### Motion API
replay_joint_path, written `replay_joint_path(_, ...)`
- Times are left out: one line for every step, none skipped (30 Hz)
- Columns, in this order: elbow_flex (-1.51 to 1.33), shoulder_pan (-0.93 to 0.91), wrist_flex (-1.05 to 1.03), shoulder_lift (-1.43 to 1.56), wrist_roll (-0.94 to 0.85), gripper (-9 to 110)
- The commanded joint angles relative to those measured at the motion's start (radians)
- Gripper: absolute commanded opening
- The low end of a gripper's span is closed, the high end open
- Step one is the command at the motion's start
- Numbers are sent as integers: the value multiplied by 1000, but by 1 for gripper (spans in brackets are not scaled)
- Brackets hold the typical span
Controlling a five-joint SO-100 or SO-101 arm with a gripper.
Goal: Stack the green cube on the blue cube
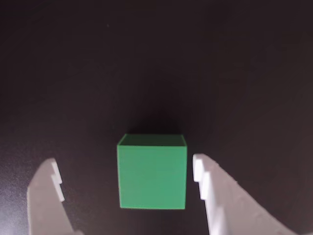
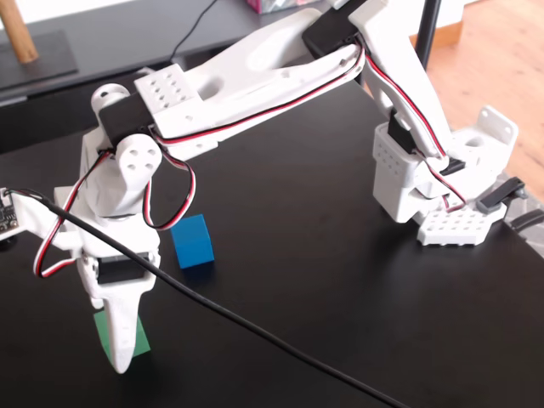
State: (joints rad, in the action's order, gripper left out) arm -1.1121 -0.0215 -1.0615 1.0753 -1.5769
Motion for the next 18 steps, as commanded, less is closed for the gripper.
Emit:
replay_joint_path(118, -64, -3, 29, -8, 33)
replay_joint_path(118, -67, -3, 23, -9, 33)
replay_joint_path(118, -69, -3, 18, -6, 33)
replay_joint_path(118, -69, 0, 12, -2, 32)
replay_joint_path(117, -69, -2, 8, 5, 31)
replay_joint_path(115, -71, -2, 6, 9, 31)
replay_joint_path(110, -72, 6, 5, 12, 31)
replay_joint_path(109, -75, 12, 3, 12, 30)
replay_joint_path(109, -77, 15, 2, 12, 30)
replay_joint_path(109, -80, 23, 2, 11, 30)
replay_joint_path(109, -81, 32, 0, 6, 29)
replay_joint_path(109, -83, 32, -2, 2, 29)
replay_joint_path(109, -84, 31, -3, 3, 29)
replay_joint_path(103, -86, 41, -8, 5, 29)
replay_joint_path(94, -91, 58, -12, 5, 28)
replay_joint_path(81, -94, 75, -15, 6, 28)
replay_joint_path(77, -95, 75, -15, 6, 28)
replay_joint_path(75, -95, 84, -15, 6, 28)
